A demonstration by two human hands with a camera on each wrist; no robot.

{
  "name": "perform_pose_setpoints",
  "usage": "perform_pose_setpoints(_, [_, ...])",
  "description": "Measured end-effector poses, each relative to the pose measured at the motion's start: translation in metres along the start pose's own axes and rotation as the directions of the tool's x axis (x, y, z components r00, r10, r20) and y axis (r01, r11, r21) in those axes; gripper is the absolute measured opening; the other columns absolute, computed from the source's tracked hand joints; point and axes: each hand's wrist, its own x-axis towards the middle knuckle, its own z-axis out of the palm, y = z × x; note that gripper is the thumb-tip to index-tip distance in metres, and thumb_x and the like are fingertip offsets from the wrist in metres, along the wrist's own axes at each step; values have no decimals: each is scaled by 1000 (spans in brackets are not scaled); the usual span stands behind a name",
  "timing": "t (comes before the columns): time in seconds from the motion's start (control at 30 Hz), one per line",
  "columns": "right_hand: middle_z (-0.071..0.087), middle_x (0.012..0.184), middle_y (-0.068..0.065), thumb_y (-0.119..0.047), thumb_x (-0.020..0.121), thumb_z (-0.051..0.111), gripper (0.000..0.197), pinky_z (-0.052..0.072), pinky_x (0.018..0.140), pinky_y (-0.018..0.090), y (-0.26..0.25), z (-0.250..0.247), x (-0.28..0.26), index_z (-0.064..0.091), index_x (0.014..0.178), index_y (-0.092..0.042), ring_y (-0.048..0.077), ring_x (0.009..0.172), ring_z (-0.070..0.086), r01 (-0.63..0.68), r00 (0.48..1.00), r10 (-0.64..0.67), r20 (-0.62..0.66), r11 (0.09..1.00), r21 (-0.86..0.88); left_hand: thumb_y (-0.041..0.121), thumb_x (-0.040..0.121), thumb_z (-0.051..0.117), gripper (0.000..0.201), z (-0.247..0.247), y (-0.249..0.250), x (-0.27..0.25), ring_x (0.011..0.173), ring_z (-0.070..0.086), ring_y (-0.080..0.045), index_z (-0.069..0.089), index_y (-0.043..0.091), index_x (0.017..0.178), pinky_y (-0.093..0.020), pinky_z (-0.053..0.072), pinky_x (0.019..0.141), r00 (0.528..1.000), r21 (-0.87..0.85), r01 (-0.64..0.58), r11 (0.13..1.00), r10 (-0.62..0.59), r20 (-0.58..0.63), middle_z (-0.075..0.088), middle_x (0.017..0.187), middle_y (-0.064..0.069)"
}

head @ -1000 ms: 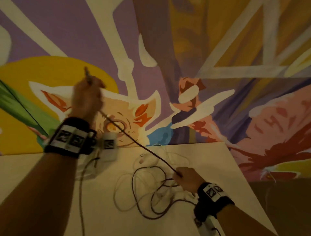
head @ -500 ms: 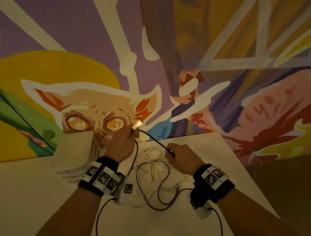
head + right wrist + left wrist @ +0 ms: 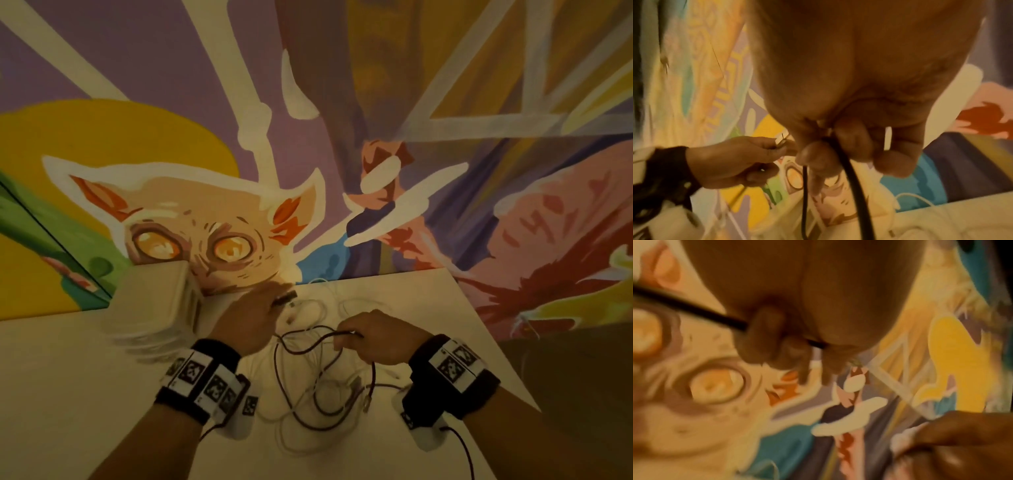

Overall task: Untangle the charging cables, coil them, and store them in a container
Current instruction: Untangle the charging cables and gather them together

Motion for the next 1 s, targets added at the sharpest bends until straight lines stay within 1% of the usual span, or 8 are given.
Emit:
perform_pose_setpoints(0.1, [65, 60, -4, -36, 96, 48, 26, 43, 62, 16, 2, 5, 2, 60, 73, -37, -1, 56, 58, 38, 999, -36, -25, 994, 104, 34, 101, 38, 32, 29, 39, -14, 77, 56, 10, 62, 23, 120, -14, 44, 72, 941, -338, 84, 937, 37, 337, 66, 93, 16])
perform_pose_setpoints(0.23, [72, 77, 3, -35, 94, 53, 26, 42, 59, 14, 32, 22, 3, 69, 91, -15, -3, 52, 57, -40, 974, 17, 226, 994, 98, 30, 98, 41, 36, 46, 35, -31, 47, 48, -2, 71, 10, 94, -18, 36, 50, 738, -143, 295, 945, -130, 662, 60, 59, 7])
perform_pose_setpoints(0.3, [72, 83, -6, -40, 90, 57, 27, 45, 61, 17, 46, 37, 5, 69, 100, -17, 0, 59, 59, -159, 806, 118, 580, 987, 20, 28, 95, 44, 32, 46, 21, -35, 41, 46, -4, 71, 12, 90, -19, 36, 46, 681, -81, 359, 930, -202, 704, 58, 56, 6])
perform_pose_setpoints(0.37, [70, 80, -12, -41, 85, 64, 28, 48, 63, 19, 58, 47, 11, 67, 106, -23, 4, 67, 62, -239, 681, 176, 711, 971, -12, 27, 97, 43, 30, 51, 5, -33, 53, 58, -9, 69, 13, 90, -21, 43, 53, 776, -196, 424, 884, -242, 583, 69, 68, 4])
perform_pose_setpoints(0.47, [73, 96, -1, -39, 79, 67, 27, 52, 74, 28, 77, 50, 35, 68, 98, -20, 13, 83, 64, -232, 858, 187, 477, 972, 36, 23, 100, 43, 28, 61, -14, -23, 63, 61, -18, 66, 15, 85, -32, 48, 64, 892, -466, 450, 762, -405, 199, 69, 78, -1])
perform_pose_setpoints(0.57, [69, 100, 4, -32, 84, 61, 19, 53, 84, 34, 83, 41, 69, 67, 91, -16, 21, 95, 63, -144, 976, 145, 160, 989, -17, 16, 100, 44, 22, 64, -14, -14, 40, 31, -11, 62, 5, 92, -24, 25, 42, 807, -826, 423, 372, -569, 157, 47, 61, -5])
perform_pose_setpoints(0.7, [65, 106, 10, -34, 86, 49, 20, 51, 83, 38, 85, 34, 128, 62, 90, -19, 28, 98, 59, -193, 979, 198, 52, 977, -93, 24, 101, 42, 25, 60, -17, 5, 44, 29, -12, 59, 5, 98, -26, 24, 44, 769, -970, 241, -37, -602, 215, 37, 55, -1])
perform_pose_setpoints(1.0, [50, 135, 6, -26, 85, 60, 47, 47, 95, 38, 95, 44, 236, 45, 129, -24, 28, 117, 53, -150, 979, 182, 95, 949, -278, 20, 102, 37, 28, 67, -34, 25, 44, 31, -12, 58, 3, 96, -23, 27, 41, 752, -958, 264, -116, -597, 279, 48, 59, -4])
